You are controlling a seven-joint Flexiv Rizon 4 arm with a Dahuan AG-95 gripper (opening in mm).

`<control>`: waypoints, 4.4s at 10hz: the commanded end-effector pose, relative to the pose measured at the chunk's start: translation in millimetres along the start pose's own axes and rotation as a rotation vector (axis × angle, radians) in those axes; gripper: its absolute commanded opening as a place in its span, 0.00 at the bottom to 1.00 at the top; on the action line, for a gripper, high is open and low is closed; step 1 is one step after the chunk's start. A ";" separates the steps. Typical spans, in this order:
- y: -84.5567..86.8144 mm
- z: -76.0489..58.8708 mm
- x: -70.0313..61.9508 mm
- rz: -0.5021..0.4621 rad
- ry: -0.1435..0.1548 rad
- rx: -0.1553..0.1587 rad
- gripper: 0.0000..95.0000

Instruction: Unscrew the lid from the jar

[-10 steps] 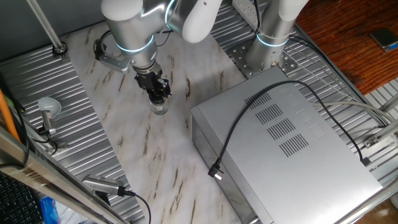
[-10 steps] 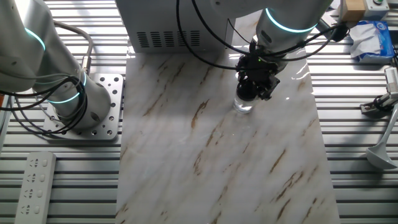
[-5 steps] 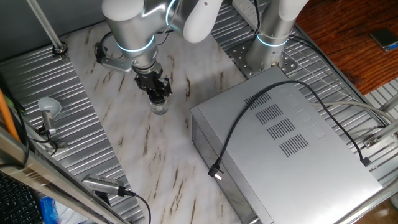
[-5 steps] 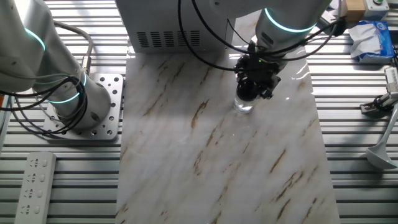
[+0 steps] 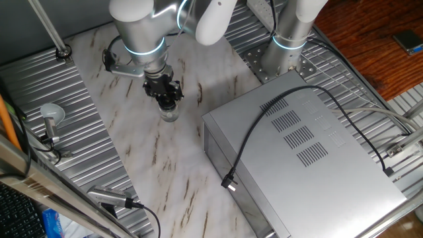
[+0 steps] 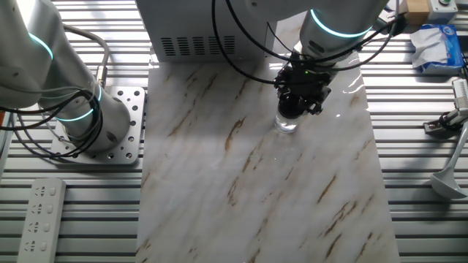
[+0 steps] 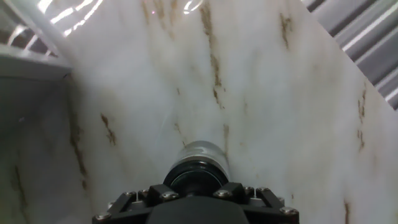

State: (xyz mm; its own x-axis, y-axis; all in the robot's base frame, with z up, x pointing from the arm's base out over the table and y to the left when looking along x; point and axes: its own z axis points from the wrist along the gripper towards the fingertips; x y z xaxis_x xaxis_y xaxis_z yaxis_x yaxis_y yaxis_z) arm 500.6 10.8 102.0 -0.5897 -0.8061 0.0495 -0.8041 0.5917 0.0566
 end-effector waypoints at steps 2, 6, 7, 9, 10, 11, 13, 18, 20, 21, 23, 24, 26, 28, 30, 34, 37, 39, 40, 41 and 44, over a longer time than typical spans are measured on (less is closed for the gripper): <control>-0.1 0.4 -0.8 -0.123 0.004 0.007 0.60; 0.2 0.5 -1.5 -0.265 0.026 0.021 0.60; 0.3 0.5 -1.5 -0.287 0.029 0.022 0.60; 0.3 0.5 -1.7 -0.342 0.032 0.022 0.60; 0.5 0.6 -2.0 -0.367 0.034 0.023 0.60; 0.5 0.6 -2.2 -0.382 0.036 0.023 0.60; 0.6 0.6 -2.3 -0.418 0.039 0.027 0.60; 0.6 0.4 -2.4 -0.557 0.052 0.029 0.60; 0.6 0.1 -2.5 -0.609 0.053 0.028 0.60; 0.6 0.0 -2.5 -0.633 0.054 0.027 0.60; 0.7 0.0 -2.8 -0.681 0.054 0.025 0.60; 0.8 0.0 -3.0 -0.709 0.055 0.025 0.60; 0.9 0.0 -3.1 -0.745 0.059 0.025 0.60; 1.0 0.0 -3.4 -0.783 0.061 0.025 0.60; 1.0 -0.1 -3.4 -0.821 0.063 0.028 0.60; 1.0 -0.5 -3.6 -0.910 0.084 0.049 0.60; 1.0 -1.1 -3.6 -0.921 0.078 0.050 0.60; 0.8 -2.8 -3.6 -0.924 0.074 0.047 0.60; 0.8 -3.1 -3.6 -0.925 0.075 0.046 0.60; 0.9 -3.1 -3.8 -0.925 0.075 0.046 0.60; 1.0 -3.2 -3.9 -0.932 0.077 0.042 0.60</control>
State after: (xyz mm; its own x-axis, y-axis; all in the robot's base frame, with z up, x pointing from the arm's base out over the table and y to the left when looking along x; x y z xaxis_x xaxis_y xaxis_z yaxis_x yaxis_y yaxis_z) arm 502.0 14.5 103.5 0.3014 -0.9510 0.0683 -0.9524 -0.2969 0.0690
